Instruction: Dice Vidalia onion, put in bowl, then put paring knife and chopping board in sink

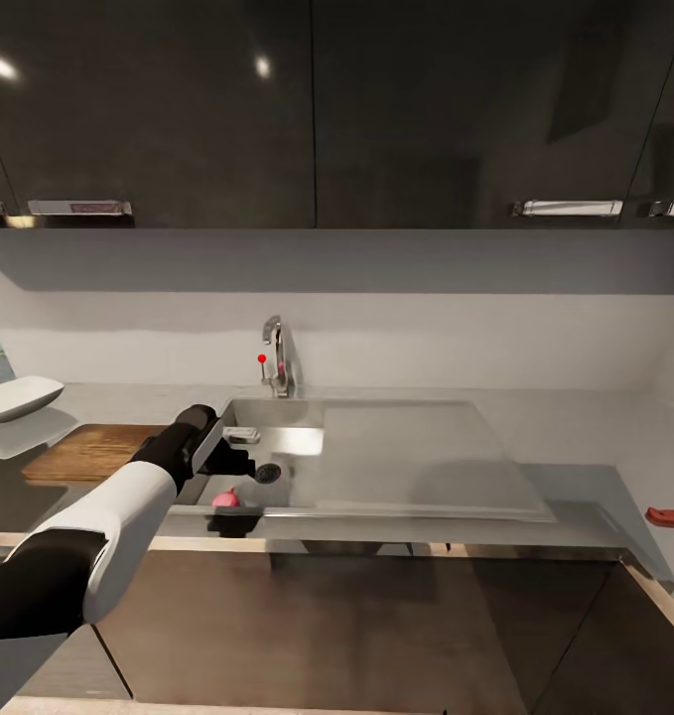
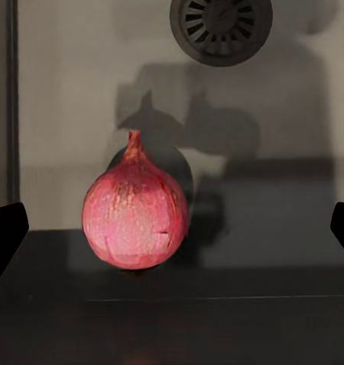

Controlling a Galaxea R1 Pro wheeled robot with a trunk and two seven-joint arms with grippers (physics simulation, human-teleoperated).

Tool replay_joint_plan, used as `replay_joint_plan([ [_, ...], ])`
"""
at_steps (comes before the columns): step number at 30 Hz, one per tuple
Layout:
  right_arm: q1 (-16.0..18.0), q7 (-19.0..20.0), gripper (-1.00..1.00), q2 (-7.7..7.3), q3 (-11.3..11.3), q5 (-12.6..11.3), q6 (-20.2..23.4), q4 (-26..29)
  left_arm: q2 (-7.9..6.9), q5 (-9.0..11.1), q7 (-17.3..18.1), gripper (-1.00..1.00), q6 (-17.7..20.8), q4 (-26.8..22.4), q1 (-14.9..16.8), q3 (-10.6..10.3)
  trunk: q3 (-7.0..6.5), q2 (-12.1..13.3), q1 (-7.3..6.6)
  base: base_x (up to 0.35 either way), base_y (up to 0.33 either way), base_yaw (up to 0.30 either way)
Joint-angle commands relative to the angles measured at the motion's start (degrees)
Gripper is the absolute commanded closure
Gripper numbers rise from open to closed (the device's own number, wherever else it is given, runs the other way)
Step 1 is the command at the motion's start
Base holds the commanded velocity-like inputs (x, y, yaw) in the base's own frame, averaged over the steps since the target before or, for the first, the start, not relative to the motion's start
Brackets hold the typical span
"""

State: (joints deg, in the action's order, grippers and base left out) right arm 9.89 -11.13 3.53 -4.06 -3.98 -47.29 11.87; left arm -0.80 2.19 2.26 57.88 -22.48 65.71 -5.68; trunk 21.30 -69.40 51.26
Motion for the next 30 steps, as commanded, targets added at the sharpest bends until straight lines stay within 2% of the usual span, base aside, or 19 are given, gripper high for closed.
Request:
replay_joint_plan([
  [1, 0.04, -0.21, -1.00, -0.01, -0.44, -0.41, -0.17, -0.04, -0.08, 0.18, 0.20, -1.00, 0.20, -0.06, 0.04, -0.48, 0.07, -0.04, 0.00, 0.000, 0.000, 0.000],
  [23, 0.04, -0.21, -1.00, 0.07, -0.47, -0.41, -0.17, -0.07, -0.11, 0.18, 0.20, -1.00, 0.13, 0.06, 0.01, -0.55, 1.62, -0.04, 0.00, 0.000, 0.000, 0.000],
  [30, 0.04, -0.21, -1.00, -0.09, -0.43, -0.34, -0.09, -0.09, -0.16, 0.18, 0.20, -1.00, 0.13, 0.08, 0.02, -0.56, 1.68, -0.04, 0.00, 0.000, 0.000, 0.000],
])
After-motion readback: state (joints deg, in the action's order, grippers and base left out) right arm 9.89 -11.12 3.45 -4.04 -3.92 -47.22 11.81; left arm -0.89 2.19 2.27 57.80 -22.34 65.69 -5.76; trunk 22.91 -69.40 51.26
